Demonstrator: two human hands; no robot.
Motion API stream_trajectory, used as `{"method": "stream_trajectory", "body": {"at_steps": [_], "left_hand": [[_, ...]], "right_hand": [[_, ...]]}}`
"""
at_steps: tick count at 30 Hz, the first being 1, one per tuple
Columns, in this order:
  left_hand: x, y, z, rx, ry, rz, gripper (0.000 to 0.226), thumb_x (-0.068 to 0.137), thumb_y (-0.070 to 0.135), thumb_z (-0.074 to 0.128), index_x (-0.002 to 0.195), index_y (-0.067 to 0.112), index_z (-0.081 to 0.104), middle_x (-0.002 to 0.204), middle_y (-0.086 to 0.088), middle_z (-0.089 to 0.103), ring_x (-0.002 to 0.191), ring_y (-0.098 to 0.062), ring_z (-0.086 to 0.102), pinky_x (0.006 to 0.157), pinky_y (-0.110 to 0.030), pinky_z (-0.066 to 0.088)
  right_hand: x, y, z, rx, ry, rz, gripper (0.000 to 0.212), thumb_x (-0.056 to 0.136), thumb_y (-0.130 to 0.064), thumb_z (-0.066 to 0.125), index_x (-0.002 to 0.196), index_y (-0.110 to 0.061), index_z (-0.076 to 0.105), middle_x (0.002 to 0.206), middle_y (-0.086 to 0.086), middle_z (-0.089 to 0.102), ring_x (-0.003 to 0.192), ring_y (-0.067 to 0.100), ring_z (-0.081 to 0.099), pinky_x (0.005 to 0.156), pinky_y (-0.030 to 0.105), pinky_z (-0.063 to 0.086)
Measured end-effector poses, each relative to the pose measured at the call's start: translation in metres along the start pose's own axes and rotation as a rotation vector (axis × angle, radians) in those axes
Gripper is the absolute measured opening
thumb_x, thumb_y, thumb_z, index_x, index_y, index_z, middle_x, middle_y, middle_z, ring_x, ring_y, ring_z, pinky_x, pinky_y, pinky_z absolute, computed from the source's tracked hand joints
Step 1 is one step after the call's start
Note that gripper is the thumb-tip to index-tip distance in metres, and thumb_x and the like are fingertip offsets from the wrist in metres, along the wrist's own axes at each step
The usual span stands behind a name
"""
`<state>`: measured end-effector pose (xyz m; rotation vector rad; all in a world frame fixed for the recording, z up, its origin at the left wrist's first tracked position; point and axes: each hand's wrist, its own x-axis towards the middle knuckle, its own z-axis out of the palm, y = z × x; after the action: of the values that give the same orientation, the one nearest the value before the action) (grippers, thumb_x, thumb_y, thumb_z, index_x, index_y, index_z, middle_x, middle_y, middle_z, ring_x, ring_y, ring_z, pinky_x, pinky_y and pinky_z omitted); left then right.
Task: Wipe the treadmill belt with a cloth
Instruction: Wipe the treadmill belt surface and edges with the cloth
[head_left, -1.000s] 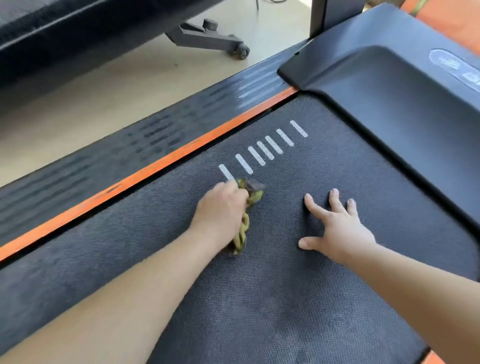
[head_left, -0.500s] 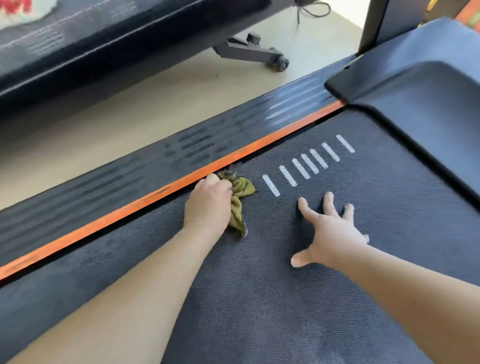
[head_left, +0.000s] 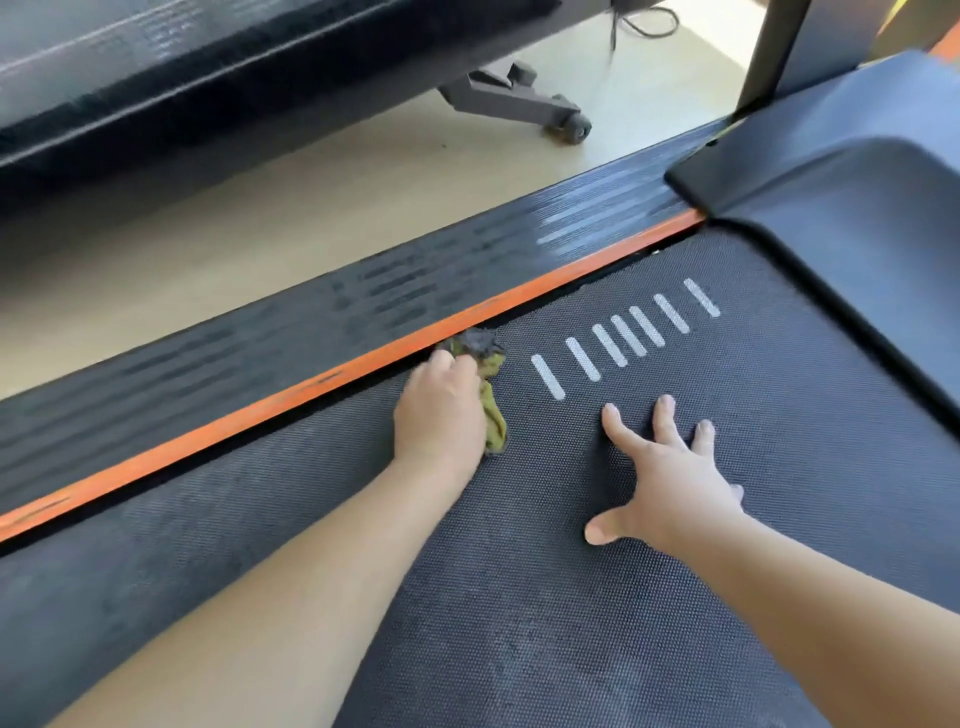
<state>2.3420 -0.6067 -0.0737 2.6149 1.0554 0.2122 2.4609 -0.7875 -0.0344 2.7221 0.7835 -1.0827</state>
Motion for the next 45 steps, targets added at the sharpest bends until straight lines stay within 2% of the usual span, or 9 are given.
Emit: {"method": "stream_trajectory", "body": {"at_steps": [5, 10, 14, 16, 22, 28, 33, 40, 45], "left_hand": [[-0.003, -0.034, -0.011, 0.078, -0.181, 0.354, 0.013, 0.1, 0.02, 0.052, 0.094, 0.012, 0.06, 0.098, -0.008, 0.054, 0.094, -0.032, 0.055, 0.071, -0.048, 0.052], [-0.009, -0.009, -0.01, 0.012, 0.013, -0.053, 0.011, 0.098, 0.016, 0.05, 0.089, 0.014, 0.055, 0.099, -0.008, 0.055, 0.096, -0.031, 0.055, 0.071, -0.041, 0.041], [-0.066, 0.013, -0.004, 0.006, -0.31, 0.587, 0.012, 0.09, 0.011, 0.043, 0.092, 0.015, 0.054, 0.092, -0.007, 0.057, 0.082, -0.028, 0.06, 0.067, -0.039, 0.052], [-0.047, -0.014, -0.006, 0.16, -0.253, 0.768, 0.013, 0.089, 0.01, 0.044, 0.092, 0.013, 0.055, 0.09, -0.008, 0.057, 0.08, -0.029, 0.059, 0.063, -0.04, 0.052], [-0.021, -0.005, -0.008, 0.044, 0.032, -0.109, 0.012, 0.101, 0.018, 0.044, 0.101, 0.015, 0.055, 0.106, -0.007, 0.054, 0.099, -0.03, 0.054, 0.073, -0.043, 0.045], [-0.062, 0.008, 0.0, 0.101, -0.197, 0.679, 0.009, 0.092, 0.018, 0.049, 0.09, 0.016, 0.057, 0.091, -0.007, 0.058, 0.083, -0.03, 0.059, 0.064, -0.039, 0.049], [0.006, -0.037, -0.015, 0.128, 0.047, -0.047, 0.016, 0.102, 0.02, 0.045, 0.093, 0.013, 0.057, 0.102, -0.011, 0.054, 0.1, -0.036, 0.056, 0.069, -0.042, 0.039], [-0.047, -0.033, -0.001, 0.234, -0.189, 0.673, 0.028, 0.103, 0.03, 0.036, 0.092, 0.012, 0.054, 0.092, -0.012, 0.054, 0.082, -0.034, 0.053, 0.065, -0.047, 0.05], [-0.025, -0.038, 0.012, 0.168, 0.0, 0.206, 0.025, 0.102, 0.03, 0.036, 0.092, 0.016, 0.054, 0.098, -0.006, 0.052, 0.091, -0.032, 0.052, 0.074, -0.044, 0.047]], "right_hand": [[-0.001, 0.0, 0.0, -0.002, 0.002, -0.008, 0.136, 0.055, -0.062, 0.091, 0.148, -0.064, -0.008, 0.163, -0.009, -0.031, 0.152, 0.039, -0.022, 0.107, 0.079, 0.026], [-0.003, 0.002, 0.0, -0.006, 0.011, -0.011, 0.136, 0.056, -0.062, 0.091, 0.149, -0.063, -0.009, 0.163, -0.009, -0.03, 0.152, 0.039, -0.02, 0.107, 0.078, 0.027], [-0.005, 0.002, 0.0, -0.018, 0.029, -0.023, 0.136, 0.056, -0.064, 0.09, 0.149, -0.063, -0.009, 0.164, -0.009, -0.03, 0.152, 0.039, -0.02, 0.107, 0.077, 0.029], [-0.003, 0.003, 0.001, -0.027, 0.036, -0.031, 0.136, 0.056, -0.065, 0.089, 0.149, -0.063, -0.009, 0.164, -0.009, -0.03, 0.153, 0.038, -0.02, 0.106, 0.077, 0.03], [-0.003, 0.002, 0.001, -0.021, 0.014, -0.015, 0.136, 0.056, -0.065, 0.089, 0.149, -0.064, -0.01, 0.164, -0.009, -0.031, 0.152, 0.038, -0.02, 0.107, 0.076, 0.03], [-0.005, 0.004, 0.001, -0.042, 0.034, -0.036, 0.135, 0.056, -0.066, 0.089, 0.149, -0.063, -0.01, 0.164, -0.009, -0.028, 0.152, 0.039, -0.018, 0.106, 0.076, 0.032], [-0.005, 0.006, 0.001, -0.042, 0.023, -0.037, 0.133, 0.058, -0.068, 0.087, 0.149, -0.063, -0.01, 0.164, -0.009, -0.028, 0.152, 0.039, -0.018, 0.107, 0.076, 0.031], [-0.002, 0.006, 0.002, -0.038, 0.036, -0.048, 0.134, 0.056, -0.069, 0.087, 0.148, -0.064, -0.01, 0.164, -0.009, -0.029, 0.152, 0.04, -0.019, 0.108, 0.074, 0.032], [-0.006, 0.007, 0.003, -0.013, 0.059, -0.048, 0.134, 0.057, -0.069, 0.087, 0.149, -0.063, -0.011, 0.164, -0.01, -0.029, 0.153, 0.038, -0.019, 0.108, 0.074, 0.032]]}}
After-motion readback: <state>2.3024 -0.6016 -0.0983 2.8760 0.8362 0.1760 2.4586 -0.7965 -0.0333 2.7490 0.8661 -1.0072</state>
